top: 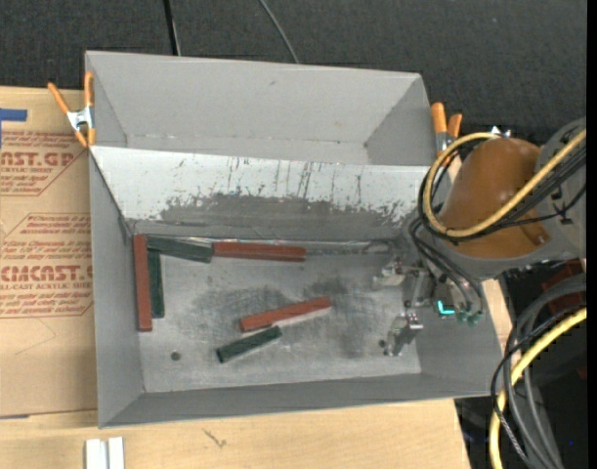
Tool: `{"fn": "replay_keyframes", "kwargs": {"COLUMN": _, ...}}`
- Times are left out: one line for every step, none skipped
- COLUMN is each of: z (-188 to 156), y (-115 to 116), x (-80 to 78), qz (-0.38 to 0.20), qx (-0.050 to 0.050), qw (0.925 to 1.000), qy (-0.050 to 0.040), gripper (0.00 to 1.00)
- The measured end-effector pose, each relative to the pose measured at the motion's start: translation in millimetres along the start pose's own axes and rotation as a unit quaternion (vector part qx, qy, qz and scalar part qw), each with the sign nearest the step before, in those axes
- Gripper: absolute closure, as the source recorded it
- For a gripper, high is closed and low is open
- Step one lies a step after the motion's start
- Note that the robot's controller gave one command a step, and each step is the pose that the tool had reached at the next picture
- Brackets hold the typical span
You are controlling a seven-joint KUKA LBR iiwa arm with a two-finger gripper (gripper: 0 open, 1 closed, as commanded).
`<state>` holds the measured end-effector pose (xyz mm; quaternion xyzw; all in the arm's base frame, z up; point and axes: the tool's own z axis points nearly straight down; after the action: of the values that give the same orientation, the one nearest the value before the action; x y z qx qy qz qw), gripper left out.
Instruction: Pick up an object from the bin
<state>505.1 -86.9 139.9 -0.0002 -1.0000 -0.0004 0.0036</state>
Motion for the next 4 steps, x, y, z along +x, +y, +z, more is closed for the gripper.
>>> {"fn": "replay_keyframes", "kwargs": {"z": -4.1, "y": 0.3, "x": -2.1, "qz": -0.001, "qx": 0.001, "qw": 1.0000, "qy": -0.0038, "gripper": 0.00}}
{"fn": "replay_keyframes", "kwargs": {"z": 62.9, "y": 50.3, "x": -63.0, "qz": -0.032, "qx": 0.001, "qw": 0.9995, "qy": -0.0088, "gripper": 1.00}}
{"fn": "replay_keyframes", "kwargs": {"z": 62.9, "y": 50.4, "x": -63.0, "qz": -0.032, "qx": 0.001, "qw": 0.9995, "qy": -0.0088, "gripper": 1.00}}
{"fn": "replay_keyframes", "kwargs": {"z": 62.2, "y": 62.1, "x": -61.0, "qz": -0.055, "qx": 0.006, "qw": 0.9984, "qy": -0.0120, "gripper": 1.00}}
